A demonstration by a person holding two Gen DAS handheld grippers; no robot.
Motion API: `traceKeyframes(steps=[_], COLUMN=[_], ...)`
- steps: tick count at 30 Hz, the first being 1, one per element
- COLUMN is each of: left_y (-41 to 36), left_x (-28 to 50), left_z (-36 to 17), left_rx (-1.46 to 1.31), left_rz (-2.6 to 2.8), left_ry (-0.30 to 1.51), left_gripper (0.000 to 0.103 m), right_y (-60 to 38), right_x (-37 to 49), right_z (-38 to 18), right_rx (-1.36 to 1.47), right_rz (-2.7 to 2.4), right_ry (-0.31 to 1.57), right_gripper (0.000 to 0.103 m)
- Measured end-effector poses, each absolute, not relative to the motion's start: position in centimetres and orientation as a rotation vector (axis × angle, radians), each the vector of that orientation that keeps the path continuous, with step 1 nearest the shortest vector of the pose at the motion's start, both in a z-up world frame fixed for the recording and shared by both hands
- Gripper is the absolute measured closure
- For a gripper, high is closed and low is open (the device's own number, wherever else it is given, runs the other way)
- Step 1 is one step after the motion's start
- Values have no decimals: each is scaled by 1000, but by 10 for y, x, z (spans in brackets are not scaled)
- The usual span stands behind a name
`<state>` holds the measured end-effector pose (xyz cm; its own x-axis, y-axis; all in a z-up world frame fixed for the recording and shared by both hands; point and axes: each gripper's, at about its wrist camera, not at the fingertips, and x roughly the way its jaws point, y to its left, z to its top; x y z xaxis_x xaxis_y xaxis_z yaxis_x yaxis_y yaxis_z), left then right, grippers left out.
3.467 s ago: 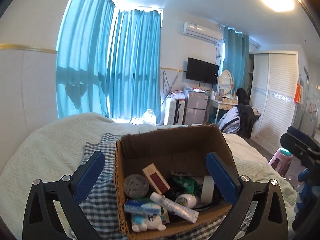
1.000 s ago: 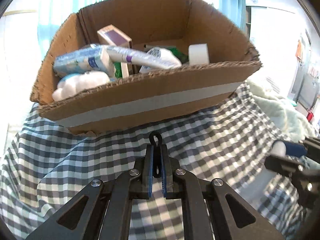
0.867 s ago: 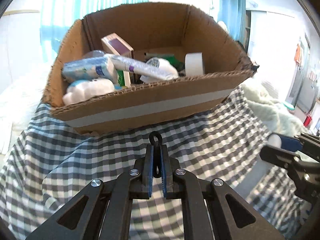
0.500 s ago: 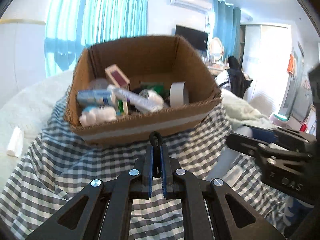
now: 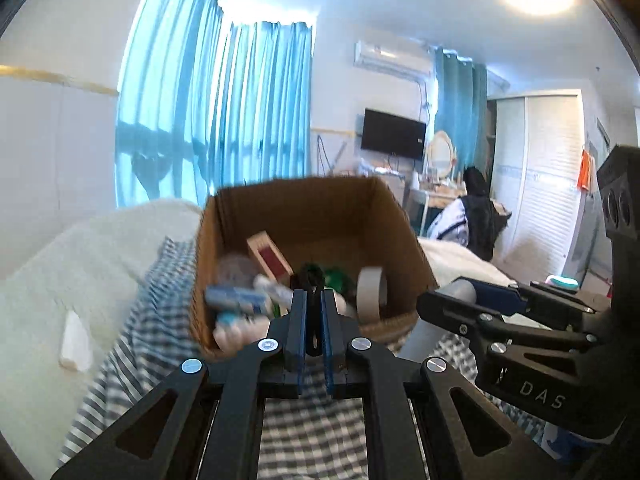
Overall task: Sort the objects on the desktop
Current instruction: 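Carry the hair tie and comb over the box and open both grippers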
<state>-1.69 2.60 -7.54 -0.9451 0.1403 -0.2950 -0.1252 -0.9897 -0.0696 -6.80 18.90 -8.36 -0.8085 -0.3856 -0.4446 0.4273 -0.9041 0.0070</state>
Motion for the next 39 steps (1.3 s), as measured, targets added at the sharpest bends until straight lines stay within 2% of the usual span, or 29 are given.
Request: traceKeyframes(steps=[6,18,26,33,39], left_y=[21,8,-11,-32,-38], left_x=[-13,-38,-82,-137,-179], left_z=[-49,-1,34,27,-1], left_rx=[-344,-371,-436,-534,-617], left_rz=[3015,2966,2988,2970,2942], left_ry=[-8,-111,-142,-219,-142], left_gripper=[96,96,96,96,96], right_y=[189,184,175,187,193], right_x=[-66,-70,-83,-133,-184], right_z=[-64,-22,19,45,38], right_rx=[582,498,436,459,532], right_rz=[-2653,-2688,-2681,-2683,-2684], right_ry=[95,53,122,41,47], right_gripper=[66,65,65,65,65])
